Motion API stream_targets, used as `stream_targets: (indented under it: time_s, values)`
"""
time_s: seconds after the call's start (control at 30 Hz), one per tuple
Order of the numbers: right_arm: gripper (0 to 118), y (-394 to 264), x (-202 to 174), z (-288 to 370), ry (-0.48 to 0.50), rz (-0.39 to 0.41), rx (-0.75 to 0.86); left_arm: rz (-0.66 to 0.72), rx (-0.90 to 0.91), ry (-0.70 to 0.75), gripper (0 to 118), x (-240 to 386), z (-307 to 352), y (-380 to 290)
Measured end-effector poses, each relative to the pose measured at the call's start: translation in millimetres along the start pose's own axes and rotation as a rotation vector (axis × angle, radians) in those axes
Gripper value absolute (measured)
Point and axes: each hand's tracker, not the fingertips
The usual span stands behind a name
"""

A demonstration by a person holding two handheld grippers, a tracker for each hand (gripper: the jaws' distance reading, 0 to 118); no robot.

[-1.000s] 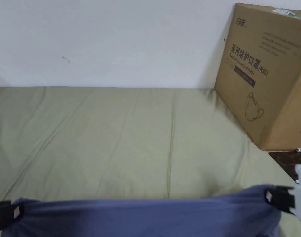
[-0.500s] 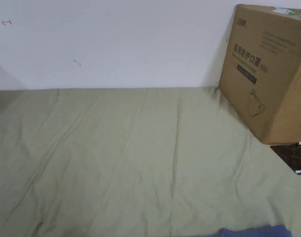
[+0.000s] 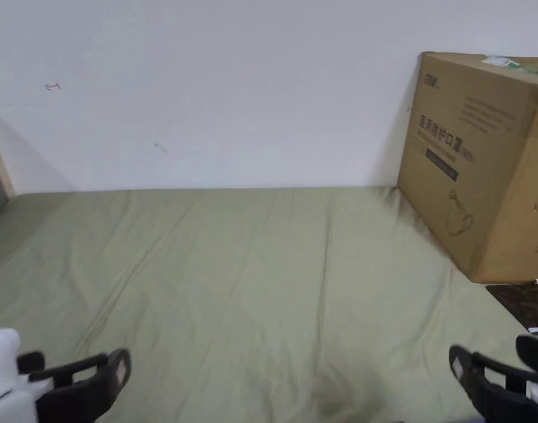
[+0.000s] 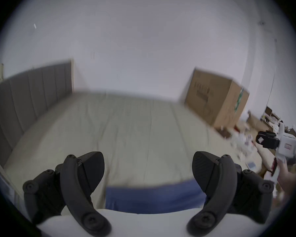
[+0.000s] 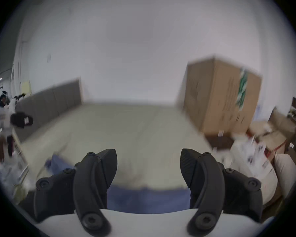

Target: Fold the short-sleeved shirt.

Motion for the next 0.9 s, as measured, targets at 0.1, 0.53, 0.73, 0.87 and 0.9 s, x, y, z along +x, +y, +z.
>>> stream_targets:
  time_s: [0.1,0.53,0.73,0.87,0.9]
  values:
    - [81,7,-24,3,-0.121,-0.172,0.207,-0.037,0.221,0.087,106,33,4,-1]
    - [0,19,-43,-12,-0.102,-0.107,0.225,-0.088,0.21,0.047,0,73,-2,8]
    - [0,22,-43,-25,-0.101,-0.155,0.199,0.162,-0.138,-0.12,0,-6,-45,33]
    - [0,21,-47,-35,-0.075,-0.127,0.151,0.539,-0.548,-0.365,0,-103,-94,-5]
    - [0,20,-50,-39,-0.081,-0.118,0.142,0.606,-0.589,-0.375,1,-114,-91,-21]
